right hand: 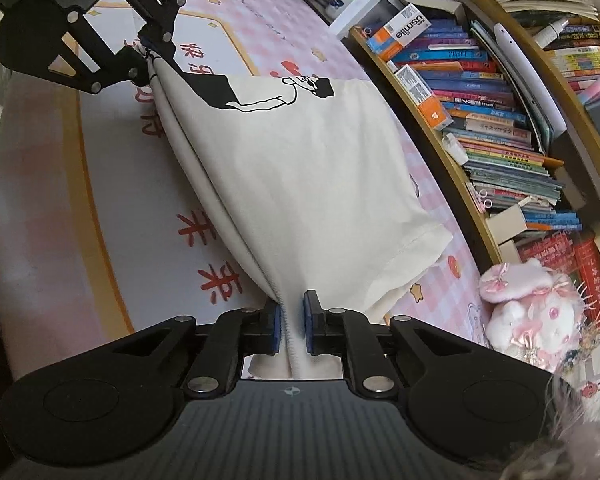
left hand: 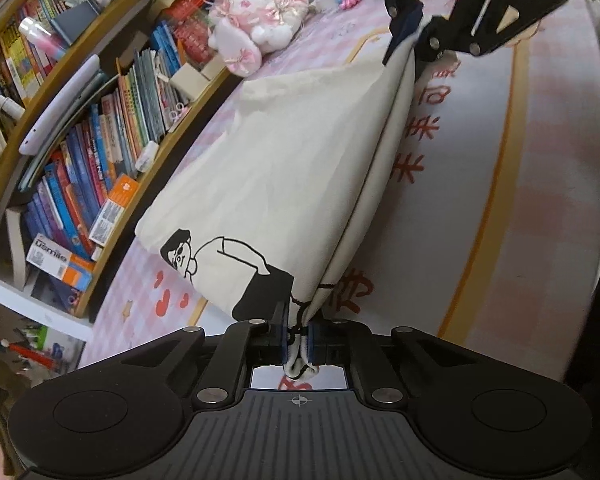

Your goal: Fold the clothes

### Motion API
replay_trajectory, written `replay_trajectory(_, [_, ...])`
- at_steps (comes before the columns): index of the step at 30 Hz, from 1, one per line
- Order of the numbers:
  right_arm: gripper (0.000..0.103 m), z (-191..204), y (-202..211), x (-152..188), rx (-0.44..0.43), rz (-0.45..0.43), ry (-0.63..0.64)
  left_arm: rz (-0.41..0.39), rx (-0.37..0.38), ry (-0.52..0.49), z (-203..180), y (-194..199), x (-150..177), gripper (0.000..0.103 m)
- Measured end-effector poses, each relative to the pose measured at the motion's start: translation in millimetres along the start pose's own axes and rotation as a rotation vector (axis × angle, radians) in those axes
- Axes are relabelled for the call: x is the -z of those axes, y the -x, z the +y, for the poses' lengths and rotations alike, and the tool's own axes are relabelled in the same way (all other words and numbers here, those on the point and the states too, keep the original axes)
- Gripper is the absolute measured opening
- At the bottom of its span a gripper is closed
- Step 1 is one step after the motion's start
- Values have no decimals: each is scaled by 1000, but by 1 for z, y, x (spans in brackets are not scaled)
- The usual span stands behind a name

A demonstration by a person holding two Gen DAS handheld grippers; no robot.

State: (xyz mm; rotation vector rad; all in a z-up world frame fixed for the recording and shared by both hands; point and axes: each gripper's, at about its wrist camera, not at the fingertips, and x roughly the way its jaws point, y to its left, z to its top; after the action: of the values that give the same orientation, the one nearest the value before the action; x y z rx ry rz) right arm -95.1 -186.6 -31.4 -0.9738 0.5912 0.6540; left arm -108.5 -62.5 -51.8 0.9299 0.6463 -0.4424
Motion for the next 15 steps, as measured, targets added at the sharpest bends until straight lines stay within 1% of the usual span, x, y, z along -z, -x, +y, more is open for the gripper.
replay_trajectory(3, [10,6,9,-3,-6,32,-8,-28,45,24,-2,13,4,7])
replay_trajectory(8, [9,20,29,-5,-29,88,-40,-62,97,40,-12,36,12,7])
replay_trajectory(15, [9,47,57,-9,-44,139,-85,-96,159,20,-14,57,31,7])
